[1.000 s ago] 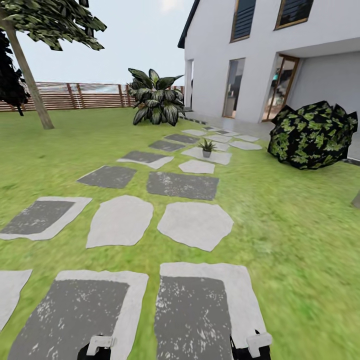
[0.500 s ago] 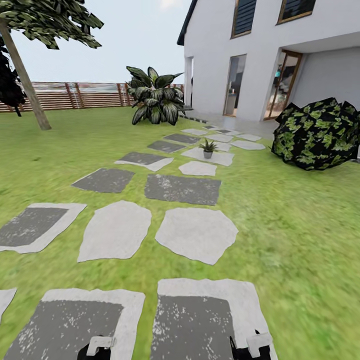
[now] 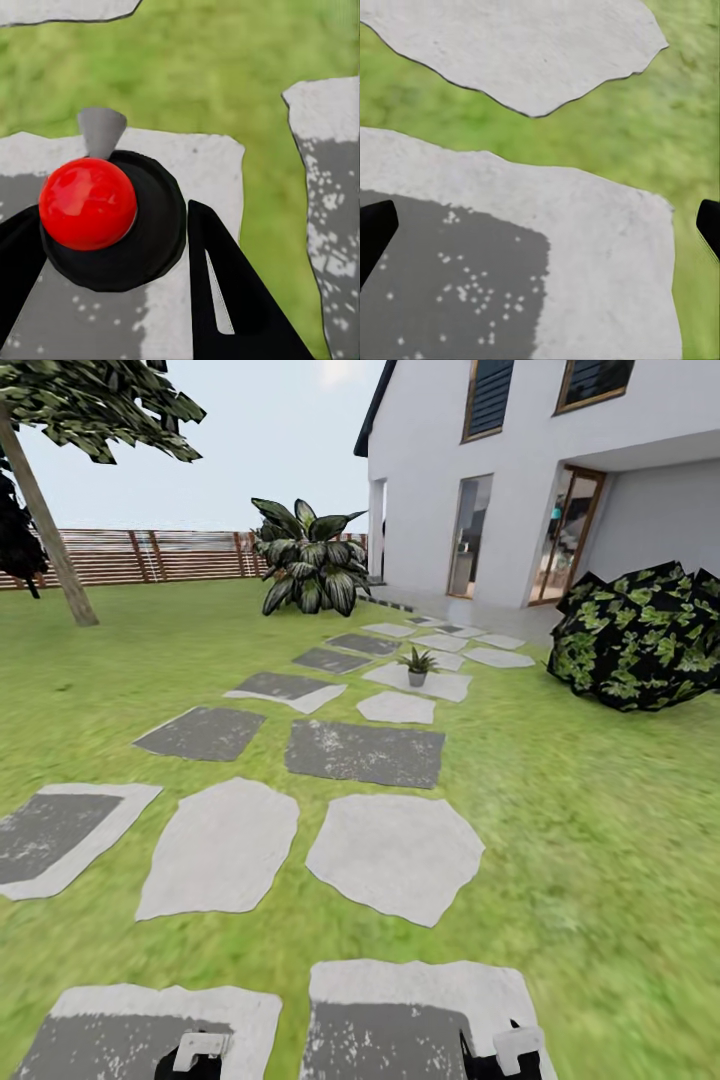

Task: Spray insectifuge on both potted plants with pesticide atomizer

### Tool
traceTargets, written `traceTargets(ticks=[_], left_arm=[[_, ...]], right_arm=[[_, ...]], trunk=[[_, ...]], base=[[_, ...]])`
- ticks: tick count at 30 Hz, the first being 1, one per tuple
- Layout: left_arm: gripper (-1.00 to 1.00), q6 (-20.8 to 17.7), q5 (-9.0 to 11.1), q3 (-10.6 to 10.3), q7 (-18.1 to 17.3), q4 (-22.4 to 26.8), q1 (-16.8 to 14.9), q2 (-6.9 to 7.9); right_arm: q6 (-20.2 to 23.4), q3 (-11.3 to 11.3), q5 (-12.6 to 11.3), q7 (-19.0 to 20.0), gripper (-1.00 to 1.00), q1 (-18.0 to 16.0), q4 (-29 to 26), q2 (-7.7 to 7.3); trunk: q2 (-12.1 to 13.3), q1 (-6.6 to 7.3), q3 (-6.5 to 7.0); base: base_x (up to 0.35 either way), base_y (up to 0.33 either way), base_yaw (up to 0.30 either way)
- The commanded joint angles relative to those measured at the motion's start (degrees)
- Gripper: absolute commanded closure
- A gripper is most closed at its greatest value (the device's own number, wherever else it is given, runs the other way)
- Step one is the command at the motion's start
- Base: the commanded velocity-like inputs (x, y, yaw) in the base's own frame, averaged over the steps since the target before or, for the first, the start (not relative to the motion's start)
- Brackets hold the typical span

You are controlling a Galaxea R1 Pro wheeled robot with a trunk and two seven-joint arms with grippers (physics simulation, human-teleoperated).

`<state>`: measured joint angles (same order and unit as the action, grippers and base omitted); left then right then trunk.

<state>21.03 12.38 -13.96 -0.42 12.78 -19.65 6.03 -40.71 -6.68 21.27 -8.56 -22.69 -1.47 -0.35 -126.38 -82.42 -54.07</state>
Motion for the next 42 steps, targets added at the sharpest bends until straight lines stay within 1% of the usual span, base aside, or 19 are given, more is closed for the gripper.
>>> traceTargets(ticks=[1,42], left_arm=[[1.00,0.19,0.60,-0.45,-0.02,-0.03,-0.03,0.04],[1.00,0.18,0.54,-0.45,-0.02,-0.03,-0.03,-0.02]], right_arm=[[-0.16,-0.44,0.62,-0.23,-1.00,-0.03,0.06,0.00],[-0.16,-0.43,0.62,-0.23,-1.00,-0.05,0.06,0.00]], trunk=[[-0.02,-0.03,-0.05],[-0.02,-0.03,-0.05]], base=[[0.339,0.000,0.000],[0.339,0.000,0.000]])
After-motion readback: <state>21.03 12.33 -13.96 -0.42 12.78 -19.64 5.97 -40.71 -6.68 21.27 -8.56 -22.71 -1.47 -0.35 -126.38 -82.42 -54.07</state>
